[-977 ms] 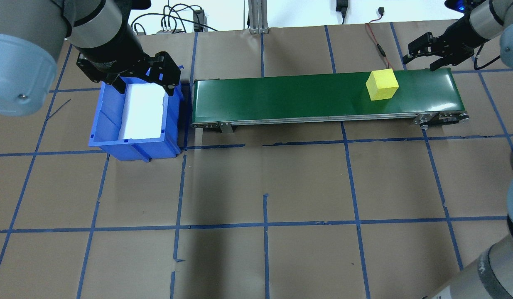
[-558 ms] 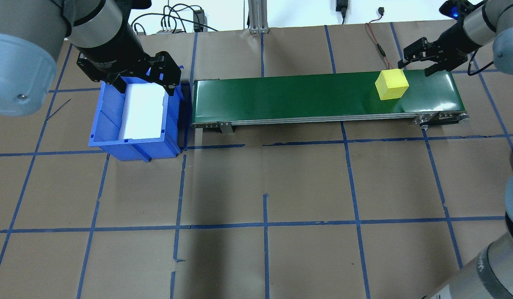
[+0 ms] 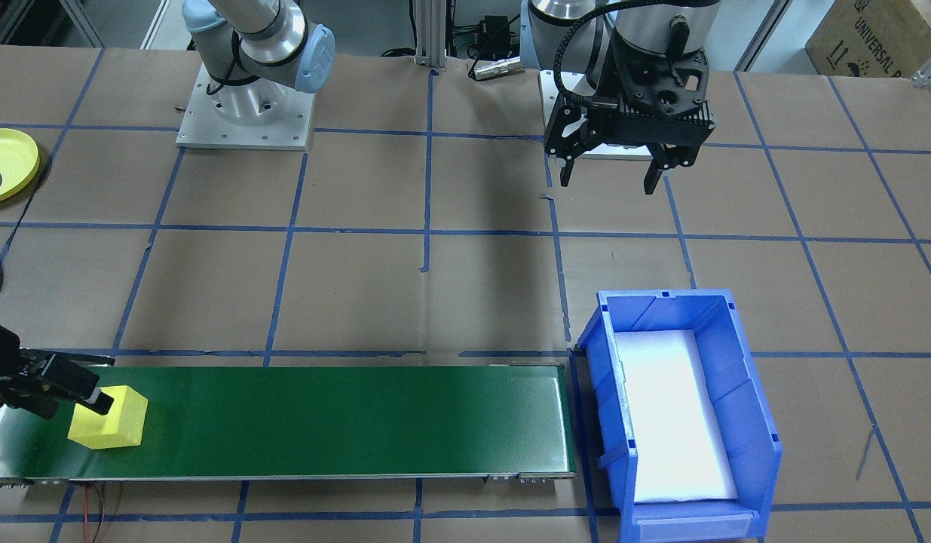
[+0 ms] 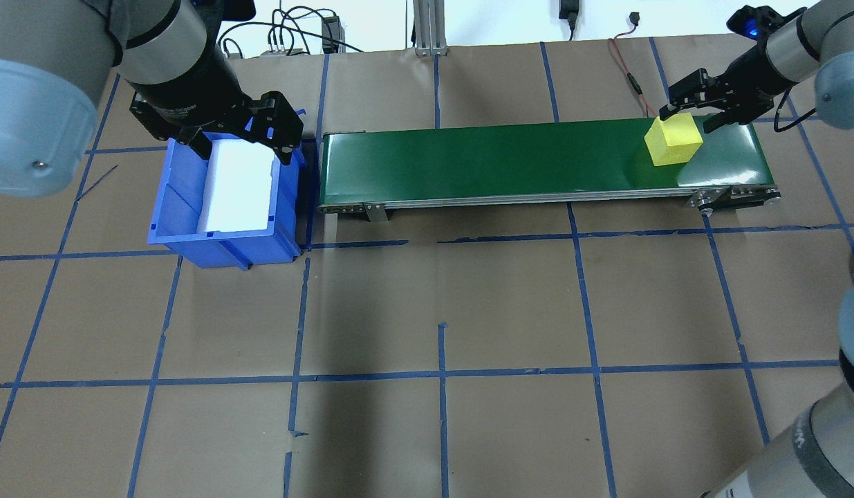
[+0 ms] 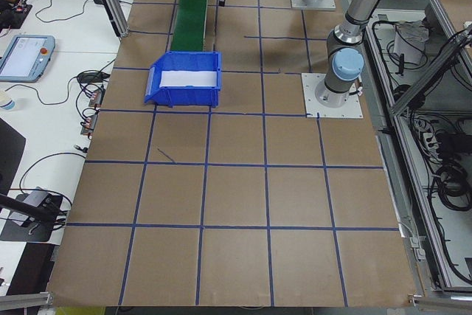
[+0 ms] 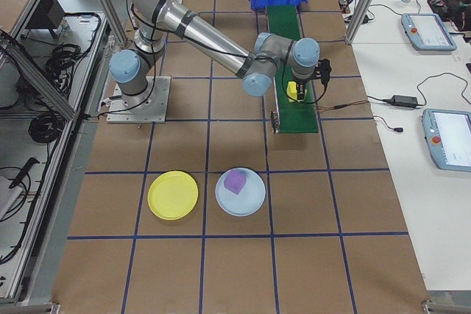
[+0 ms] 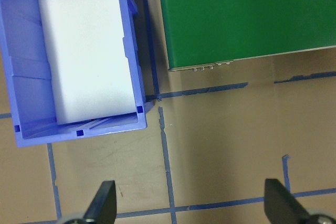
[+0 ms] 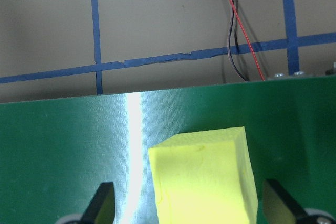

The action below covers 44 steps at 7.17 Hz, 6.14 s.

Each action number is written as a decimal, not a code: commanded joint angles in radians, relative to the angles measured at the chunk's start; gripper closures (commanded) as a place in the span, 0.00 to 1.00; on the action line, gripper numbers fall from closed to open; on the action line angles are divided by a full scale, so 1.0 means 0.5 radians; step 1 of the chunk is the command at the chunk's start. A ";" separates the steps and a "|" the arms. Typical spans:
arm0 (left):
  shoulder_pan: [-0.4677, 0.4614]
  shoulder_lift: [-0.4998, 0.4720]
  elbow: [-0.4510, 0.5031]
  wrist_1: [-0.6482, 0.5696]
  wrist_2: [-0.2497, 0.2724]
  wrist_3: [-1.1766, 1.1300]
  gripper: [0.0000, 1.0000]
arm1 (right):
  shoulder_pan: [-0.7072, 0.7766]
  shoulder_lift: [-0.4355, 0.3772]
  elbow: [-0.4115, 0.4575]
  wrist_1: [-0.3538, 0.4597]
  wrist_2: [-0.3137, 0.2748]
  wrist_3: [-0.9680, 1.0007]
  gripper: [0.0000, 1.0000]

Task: Move block left to right into plate

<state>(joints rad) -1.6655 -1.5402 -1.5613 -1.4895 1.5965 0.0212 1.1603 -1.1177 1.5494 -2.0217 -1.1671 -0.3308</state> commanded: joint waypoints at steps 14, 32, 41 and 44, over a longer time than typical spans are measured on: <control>-0.016 -0.012 -0.010 0.025 -0.002 -0.002 0.00 | -1.630 -0.639 0.279 0.371 -0.967 -1.682 0.90; 0.015 -0.024 -0.047 0.089 -0.002 -0.021 0.00 | -1.606 -0.513 0.893 -0.200 -1.188 -1.511 0.00; 0.015 -0.027 -0.047 0.089 -0.002 -0.018 0.00 | 0.699 -0.756 0.007 0.897 -0.857 0.665 0.00; 0.015 -0.030 -0.047 0.089 -0.002 -0.021 0.00 | 0.943 -0.771 -0.077 0.991 -0.774 0.818 0.00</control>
<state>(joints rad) -1.6582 -1.5544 -1.5846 -1.4450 1.5954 0.0119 1.5912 -1.5013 1.5287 -1.5344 -1.5600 0.0419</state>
